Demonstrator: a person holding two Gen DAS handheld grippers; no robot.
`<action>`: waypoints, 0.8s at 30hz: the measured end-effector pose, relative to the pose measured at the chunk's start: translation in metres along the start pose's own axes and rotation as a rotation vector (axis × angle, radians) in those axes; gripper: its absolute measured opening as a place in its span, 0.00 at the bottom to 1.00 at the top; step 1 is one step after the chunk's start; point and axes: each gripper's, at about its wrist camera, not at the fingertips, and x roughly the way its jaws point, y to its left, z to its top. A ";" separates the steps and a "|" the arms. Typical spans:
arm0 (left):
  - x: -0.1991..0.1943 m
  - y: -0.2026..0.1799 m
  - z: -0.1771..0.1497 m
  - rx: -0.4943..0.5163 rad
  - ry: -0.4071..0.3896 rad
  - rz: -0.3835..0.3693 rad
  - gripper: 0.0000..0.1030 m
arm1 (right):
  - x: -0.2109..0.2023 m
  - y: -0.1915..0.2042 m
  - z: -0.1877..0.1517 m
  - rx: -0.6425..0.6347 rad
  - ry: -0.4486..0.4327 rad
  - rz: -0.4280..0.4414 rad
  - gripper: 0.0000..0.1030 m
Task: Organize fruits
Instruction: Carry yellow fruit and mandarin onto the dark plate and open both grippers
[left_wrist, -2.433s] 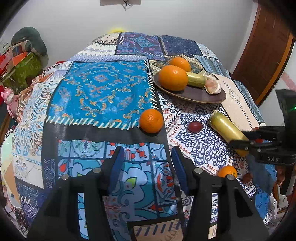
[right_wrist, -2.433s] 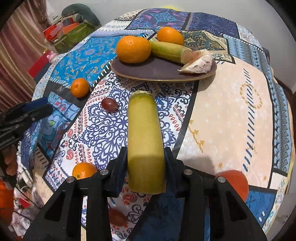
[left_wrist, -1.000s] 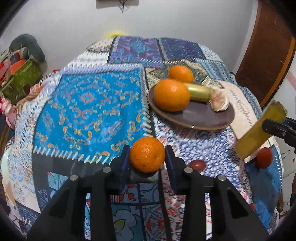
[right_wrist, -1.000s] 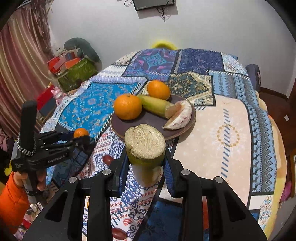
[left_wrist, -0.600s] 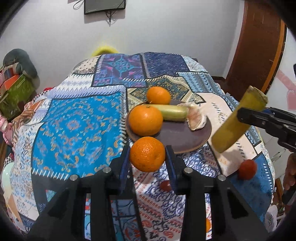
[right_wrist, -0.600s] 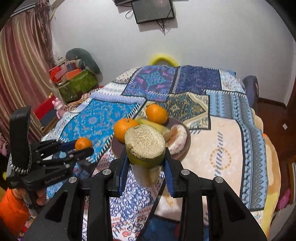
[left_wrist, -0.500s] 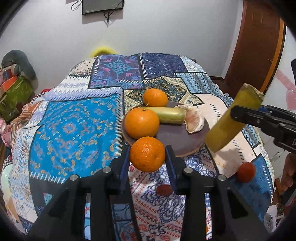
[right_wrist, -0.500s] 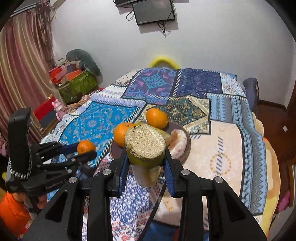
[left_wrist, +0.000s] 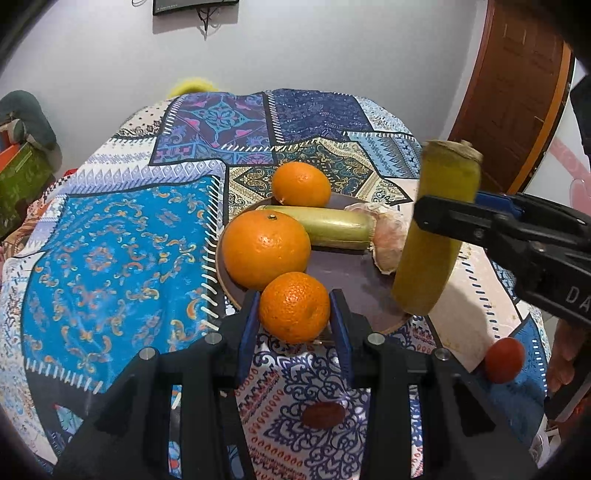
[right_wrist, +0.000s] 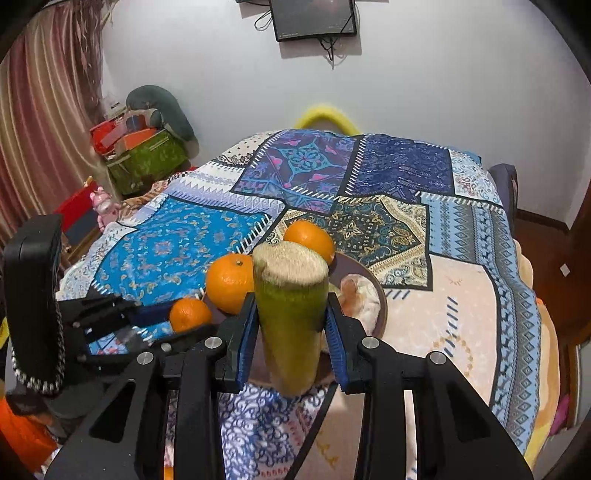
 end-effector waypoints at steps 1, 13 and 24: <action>0.002 0.001 0.000 -0.004 0.002 -0.001 0.36 | 0.003 0.001 0.001 -0.005 0.002 -0.003 0.31; 0.016 0.011 -0.002 -0.016 0.016 -0.014 0.36 | 0.032 -0.001 0.008 -0.002 0.028 -0.006 0.31; 0.015 0.012 -0.002 -0.031 0.027 -0.031 0.41 | 0.042 -0.005 0.007 0.032 0.071 0.020 0.32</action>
